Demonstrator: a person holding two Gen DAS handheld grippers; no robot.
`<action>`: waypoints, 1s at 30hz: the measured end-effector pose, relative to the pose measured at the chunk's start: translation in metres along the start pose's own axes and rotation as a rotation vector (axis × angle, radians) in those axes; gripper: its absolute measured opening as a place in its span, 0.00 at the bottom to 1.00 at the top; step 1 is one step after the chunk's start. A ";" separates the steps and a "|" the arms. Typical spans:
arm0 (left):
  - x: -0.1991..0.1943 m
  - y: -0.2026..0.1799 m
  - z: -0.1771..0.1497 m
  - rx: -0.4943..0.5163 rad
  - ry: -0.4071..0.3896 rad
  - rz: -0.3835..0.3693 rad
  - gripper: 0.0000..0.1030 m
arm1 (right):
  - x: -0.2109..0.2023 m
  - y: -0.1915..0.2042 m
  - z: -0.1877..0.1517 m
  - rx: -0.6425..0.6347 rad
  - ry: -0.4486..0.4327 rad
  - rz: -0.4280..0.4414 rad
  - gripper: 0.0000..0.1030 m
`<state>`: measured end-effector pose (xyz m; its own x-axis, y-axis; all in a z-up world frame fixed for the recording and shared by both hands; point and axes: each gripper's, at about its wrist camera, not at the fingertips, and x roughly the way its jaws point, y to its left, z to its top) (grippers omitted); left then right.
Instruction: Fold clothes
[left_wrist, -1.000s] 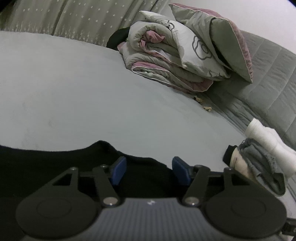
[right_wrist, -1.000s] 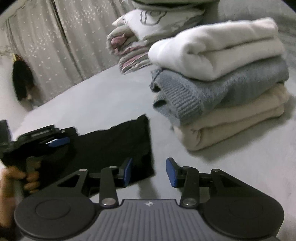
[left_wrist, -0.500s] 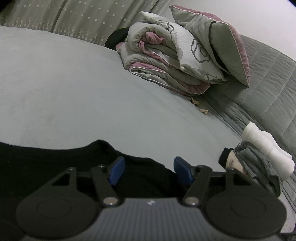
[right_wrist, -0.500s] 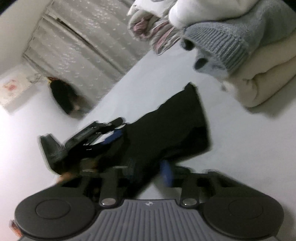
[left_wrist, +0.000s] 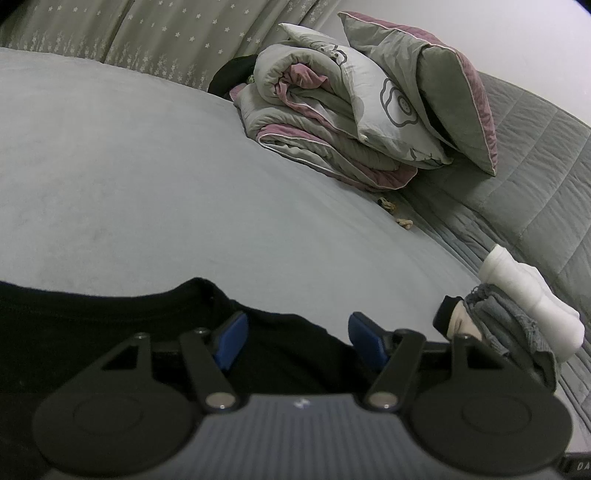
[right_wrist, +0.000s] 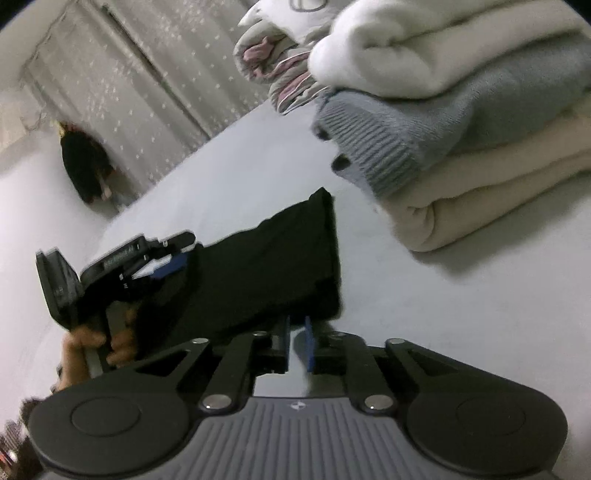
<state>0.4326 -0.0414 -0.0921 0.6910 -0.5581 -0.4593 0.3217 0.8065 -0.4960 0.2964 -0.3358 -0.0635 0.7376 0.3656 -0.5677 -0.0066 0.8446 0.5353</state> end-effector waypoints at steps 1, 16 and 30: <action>0.000 0.000 0.000 0.000 0.000 -0.001 0.62 | 0.000 -0.001 0.000 0.013 -0.006 0.014 0.22; -0.011 -0.021 0.005 0.081 -0.002 0.108 0.79 | 0.006 -0.002 -0.001 0.052 -0.058 0.089 0.49; -0.003 -0.101 0.023 0.089 0.247 0.056 0.79 | 0.019 0.010 -0.004 0.058 -0.158 -0.007 0.49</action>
<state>0.4130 -0.1161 -0.0233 0.5339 -0.5337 -0.6558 0.3501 0.8455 -0.4031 0.3078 -0.3192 -0.0712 0.8344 0.2901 -0.4687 0.0342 0.8214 0.5693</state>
